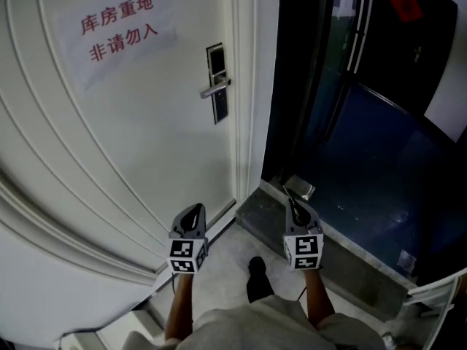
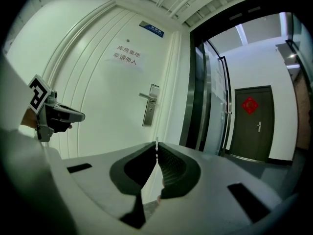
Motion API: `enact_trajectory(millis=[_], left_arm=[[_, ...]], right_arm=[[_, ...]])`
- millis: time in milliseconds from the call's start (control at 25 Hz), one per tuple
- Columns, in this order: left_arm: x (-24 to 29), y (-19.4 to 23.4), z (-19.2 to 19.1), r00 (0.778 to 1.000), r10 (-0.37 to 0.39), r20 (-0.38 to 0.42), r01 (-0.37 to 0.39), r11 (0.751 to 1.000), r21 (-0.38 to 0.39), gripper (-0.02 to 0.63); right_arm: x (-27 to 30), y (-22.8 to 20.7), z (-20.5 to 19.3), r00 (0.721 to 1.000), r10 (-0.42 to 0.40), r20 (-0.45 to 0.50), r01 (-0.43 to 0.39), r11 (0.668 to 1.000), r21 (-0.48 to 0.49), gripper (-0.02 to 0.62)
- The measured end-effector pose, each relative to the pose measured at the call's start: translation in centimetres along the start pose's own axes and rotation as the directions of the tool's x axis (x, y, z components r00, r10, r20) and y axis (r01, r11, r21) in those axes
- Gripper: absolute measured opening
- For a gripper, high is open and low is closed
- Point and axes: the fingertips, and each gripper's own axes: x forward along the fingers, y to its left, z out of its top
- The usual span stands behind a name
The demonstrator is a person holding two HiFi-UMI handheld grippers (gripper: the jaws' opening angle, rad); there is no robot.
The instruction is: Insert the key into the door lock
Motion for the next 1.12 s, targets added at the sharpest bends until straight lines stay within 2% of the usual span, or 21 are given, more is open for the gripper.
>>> enact_trajectory(millis=[640, 880, 1120], left_arm=[[23.0, 4.5, 6.0, 0.996, 0.092, 0.02, -0.093, 0.995, 0.039, 0.017], [28.8, 6.2, 6.5, 0.99, 0.138, 0.023, -0.138, 0.99, 0.04, 0.017], [32.1, 6.9, 6.1, 0.988, 0.153, 0.016, -0.154, 0.987, 0.034, 0.017]], right_arm=[[23.1, -11.5, 3.6, 0.993, 0.099, 0.06, -0.097, 0.995, -0.022, 0.029], [29.6, -13.4, 3.4, 0.989, 0.138, 0.061, -0.136, 0.99, -0.031, 0.029], [33.5, -14.4, 3.2, 0.984, 0.169, 0.062, -0.167, 0.985, -0.035, 0.029]])
